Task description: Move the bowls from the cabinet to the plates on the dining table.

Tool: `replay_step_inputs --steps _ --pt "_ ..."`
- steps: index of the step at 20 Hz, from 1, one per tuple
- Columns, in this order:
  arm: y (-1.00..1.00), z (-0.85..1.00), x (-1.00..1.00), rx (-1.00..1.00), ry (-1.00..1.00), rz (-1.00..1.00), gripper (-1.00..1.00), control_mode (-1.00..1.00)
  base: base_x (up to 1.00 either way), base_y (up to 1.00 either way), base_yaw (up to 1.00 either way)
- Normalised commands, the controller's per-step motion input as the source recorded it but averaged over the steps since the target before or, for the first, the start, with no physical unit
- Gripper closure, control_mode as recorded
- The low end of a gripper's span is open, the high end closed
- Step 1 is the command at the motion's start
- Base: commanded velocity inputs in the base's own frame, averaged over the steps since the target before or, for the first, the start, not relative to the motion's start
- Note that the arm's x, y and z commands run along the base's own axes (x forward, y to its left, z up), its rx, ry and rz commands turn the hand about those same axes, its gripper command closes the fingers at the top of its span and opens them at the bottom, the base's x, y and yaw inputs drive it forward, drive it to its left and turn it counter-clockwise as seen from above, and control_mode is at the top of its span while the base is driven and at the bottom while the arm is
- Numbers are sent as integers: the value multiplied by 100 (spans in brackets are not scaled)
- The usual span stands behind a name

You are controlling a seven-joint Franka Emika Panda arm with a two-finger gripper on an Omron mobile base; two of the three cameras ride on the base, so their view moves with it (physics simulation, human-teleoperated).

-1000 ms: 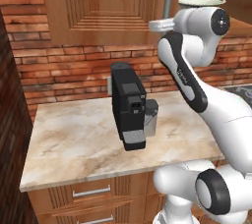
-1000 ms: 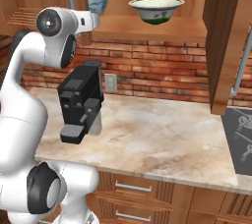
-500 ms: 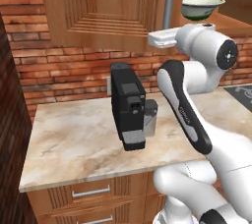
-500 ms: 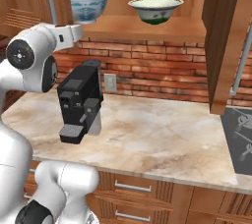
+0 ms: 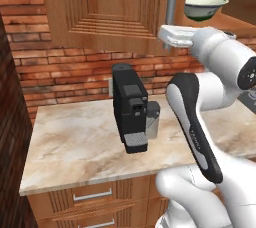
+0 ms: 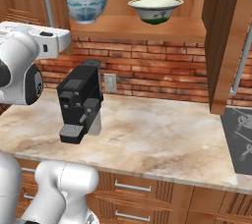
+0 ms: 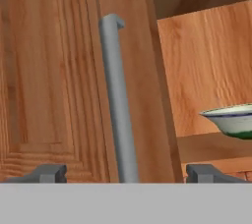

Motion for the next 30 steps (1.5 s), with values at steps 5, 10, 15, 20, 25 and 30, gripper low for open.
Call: replay_step_inputs --steps 5,10,15,20,25,30 --pt "-27 13 -4 11 1 0 -100 -100 0 0 0" --pt "-30 2 0 3 8 1 -100 -100 0 0 0" --pt "-43 14 0 10 6 4 -100 -100 0 0 0" --pt "-44 6 0 12 5 6 -100 -100 0 0 0" --pt "-29 0 0 12 8 9 -100 -100 0 0 0" --pt "-7 -10 0 3 16 11 -100 -100 0 0 0"
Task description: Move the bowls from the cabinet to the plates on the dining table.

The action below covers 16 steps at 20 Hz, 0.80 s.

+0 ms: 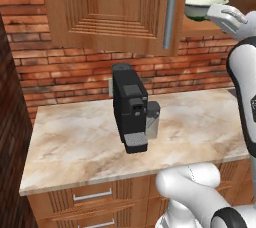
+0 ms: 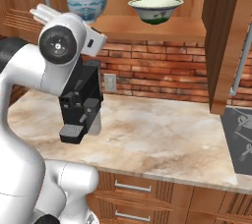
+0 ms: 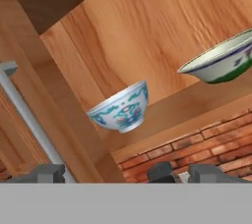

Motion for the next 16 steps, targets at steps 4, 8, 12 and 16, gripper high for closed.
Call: replay_step_inputs --steps 4,8,12,16 --pt "-22 -9 12 0 15 11 -100 -100 0 0 0" --pt "-36 -7 32 0 10 15 -100 -100 0 0 0" --pt "-5 -20 33 -2 7 17 -100 -100 0 0 0" --pt "0 -16 46 0 3 11 -100 -100 0 0 0"
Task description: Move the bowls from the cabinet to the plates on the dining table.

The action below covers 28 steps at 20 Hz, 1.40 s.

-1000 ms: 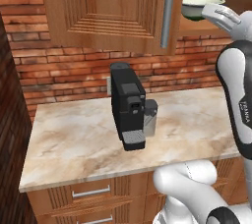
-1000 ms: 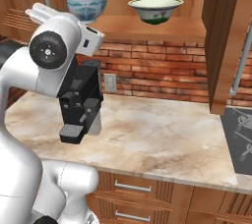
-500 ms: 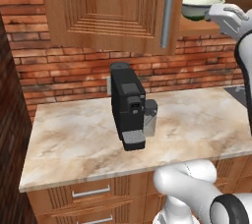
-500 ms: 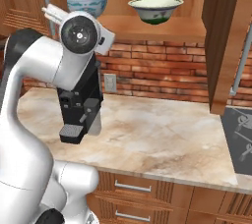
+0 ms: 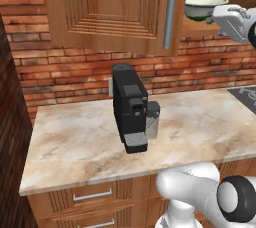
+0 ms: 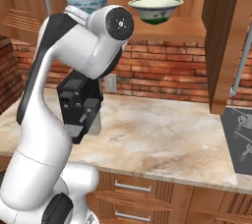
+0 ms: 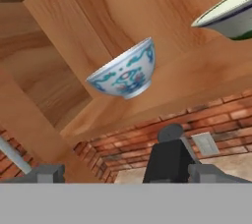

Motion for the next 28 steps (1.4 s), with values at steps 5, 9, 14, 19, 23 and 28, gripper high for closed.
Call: replay_step_inputs --steps 5,9,14,19,23,28 --pt "4 -12 56 0 3 7 -100 -100 0 0 0" --pt "24 -8 44 0 3 4 -100 -100 0 0 0" --pt "32 -1 47 0 3 1 -100 -100 0 0 0" --pt "25 0 54 0 4 0 -100 -100 0 0 0" --pt "29 0 40 0 3 0 -100 -100 0 0 0" --pt "50 0 3 2 1 7 -100 -100 0 0 0"
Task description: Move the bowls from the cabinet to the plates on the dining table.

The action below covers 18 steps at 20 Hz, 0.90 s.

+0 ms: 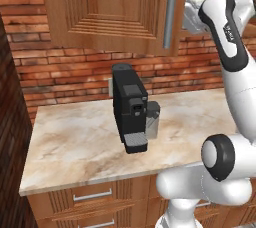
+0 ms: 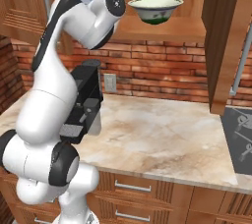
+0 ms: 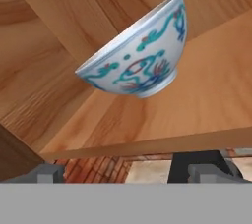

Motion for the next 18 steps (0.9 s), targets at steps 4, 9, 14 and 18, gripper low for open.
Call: replay_step_inputs --steps 4,9,14,18 --pt "66 0 -36 0 0 16 -100 -100 0 0 0" --pt "64 0 -68 0 0 24 -100 -100 0 0 0" --pt "76 -7 -68 -7 -1 26 -100 -100 0 0 0" --pt "94 -18 -63 -15 -2 22 -100 -100 0 0 0"
